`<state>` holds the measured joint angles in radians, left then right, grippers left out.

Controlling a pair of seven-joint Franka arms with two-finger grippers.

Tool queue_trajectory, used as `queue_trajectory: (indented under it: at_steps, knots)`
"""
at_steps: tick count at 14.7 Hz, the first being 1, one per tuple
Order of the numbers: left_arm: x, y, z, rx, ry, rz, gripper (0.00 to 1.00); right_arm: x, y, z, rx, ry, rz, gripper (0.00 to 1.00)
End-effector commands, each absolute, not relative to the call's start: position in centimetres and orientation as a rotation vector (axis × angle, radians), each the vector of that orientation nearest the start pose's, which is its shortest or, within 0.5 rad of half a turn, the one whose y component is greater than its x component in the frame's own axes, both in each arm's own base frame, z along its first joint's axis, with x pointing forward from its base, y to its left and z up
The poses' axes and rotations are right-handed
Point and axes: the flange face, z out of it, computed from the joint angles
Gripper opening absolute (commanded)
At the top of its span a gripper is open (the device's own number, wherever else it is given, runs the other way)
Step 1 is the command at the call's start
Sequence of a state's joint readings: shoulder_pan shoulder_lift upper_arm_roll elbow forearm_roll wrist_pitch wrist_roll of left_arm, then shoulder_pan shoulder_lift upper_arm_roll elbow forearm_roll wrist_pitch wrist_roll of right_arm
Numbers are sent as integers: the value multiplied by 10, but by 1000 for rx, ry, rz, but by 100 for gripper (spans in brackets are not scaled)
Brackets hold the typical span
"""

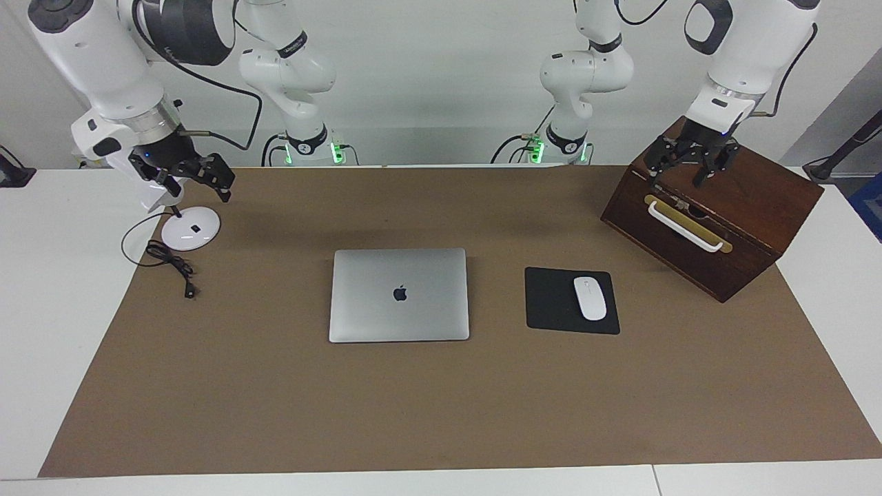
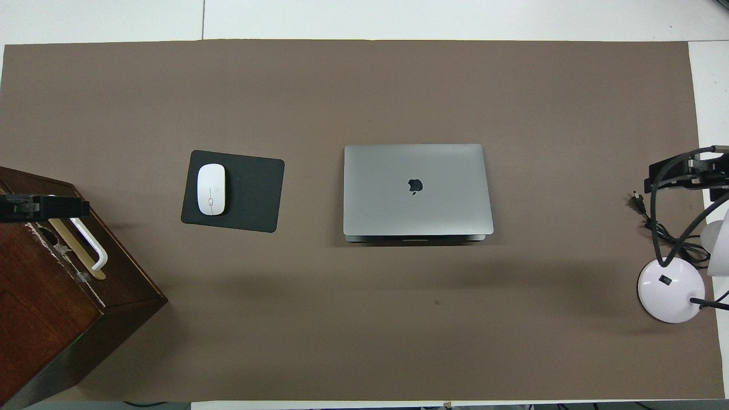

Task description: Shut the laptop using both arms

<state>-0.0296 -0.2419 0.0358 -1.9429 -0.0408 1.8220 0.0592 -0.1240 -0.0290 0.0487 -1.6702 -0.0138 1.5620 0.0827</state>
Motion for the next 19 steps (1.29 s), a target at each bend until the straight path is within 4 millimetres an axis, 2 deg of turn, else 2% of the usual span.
queue_trajectory:
  at_steps: [1,3,5,7,14,19]
  knots:
    - [516,3,612,-3174,48,-167,100,544,-44,598,-3164,226,149,100]
    - [531,13,630,-3196,12,-117,100,543,-44,601,-3165,224,139,100]
    - [552,14,642,-3215,10,-52,100,539,-42,604,-3163,224,146,100]
    - [558,13,642,-3216,13,-54,100,538,-42,605,-3164,222,146,100]
    - [561,11,604,-3208,17,52,100,533,-46,603,-3163,234,154,100]
    - [557,4,590,-3195,36,100,100,533,-46,601,-3163,238,154,100]
